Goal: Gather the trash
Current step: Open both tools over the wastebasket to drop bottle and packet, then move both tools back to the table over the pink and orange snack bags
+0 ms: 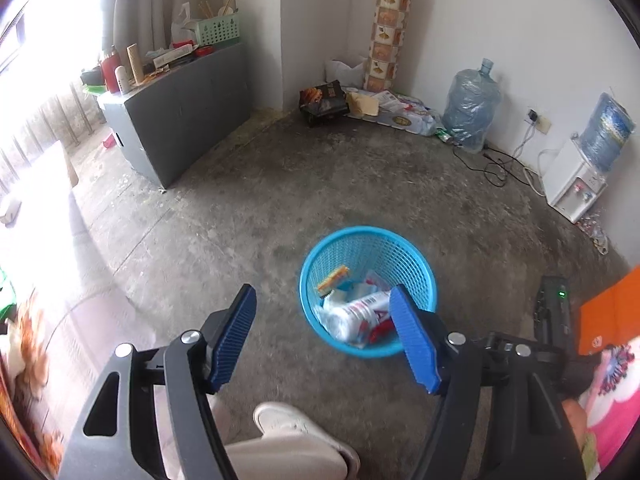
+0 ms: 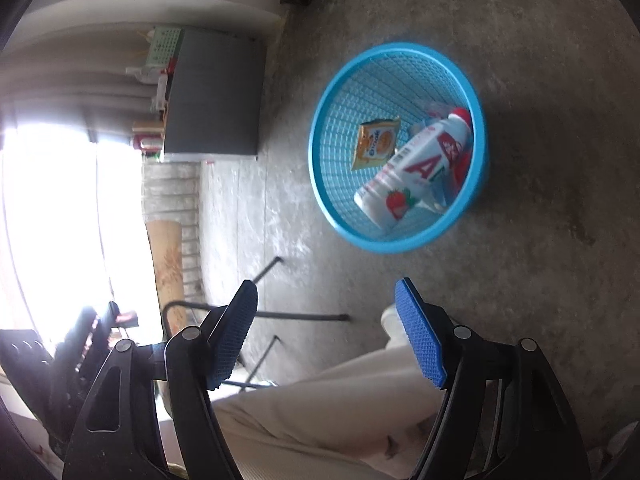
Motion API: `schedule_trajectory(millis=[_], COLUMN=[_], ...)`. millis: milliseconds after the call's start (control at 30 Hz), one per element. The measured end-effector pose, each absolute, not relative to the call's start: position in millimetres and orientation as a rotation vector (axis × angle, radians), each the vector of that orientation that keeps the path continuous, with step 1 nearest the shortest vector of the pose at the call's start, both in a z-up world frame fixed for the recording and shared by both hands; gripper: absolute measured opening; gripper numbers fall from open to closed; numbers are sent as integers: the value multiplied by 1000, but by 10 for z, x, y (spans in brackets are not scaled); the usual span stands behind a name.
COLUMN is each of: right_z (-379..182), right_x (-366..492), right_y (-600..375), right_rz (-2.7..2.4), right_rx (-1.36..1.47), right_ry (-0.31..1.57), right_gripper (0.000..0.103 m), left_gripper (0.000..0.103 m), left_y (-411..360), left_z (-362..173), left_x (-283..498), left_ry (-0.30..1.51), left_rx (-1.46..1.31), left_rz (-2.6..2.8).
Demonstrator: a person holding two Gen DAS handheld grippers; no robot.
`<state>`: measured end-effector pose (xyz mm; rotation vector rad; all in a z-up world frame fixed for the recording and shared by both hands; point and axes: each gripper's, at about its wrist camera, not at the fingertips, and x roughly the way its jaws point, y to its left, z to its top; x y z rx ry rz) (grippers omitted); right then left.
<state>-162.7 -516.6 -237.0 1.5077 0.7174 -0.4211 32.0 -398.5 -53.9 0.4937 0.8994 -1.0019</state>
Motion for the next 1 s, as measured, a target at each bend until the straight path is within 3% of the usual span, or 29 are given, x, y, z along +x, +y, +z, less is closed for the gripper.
schedule_trajectory(millis=[500,1000], right_z=[-1219,-942], right_x=[-1238,-815], right_y=[-4418,-3891], right_rz=[-330,-249], right_rx=[988,812], right_ry=[819,900], right_gripper=[79,80], left_gripper=[82,86], left_y=[-2486,-1197], left_z=[-9,58], left_x=[272,661], left_ry=[842,857], left_rx=[352,159], left_rz=[-882,-665])
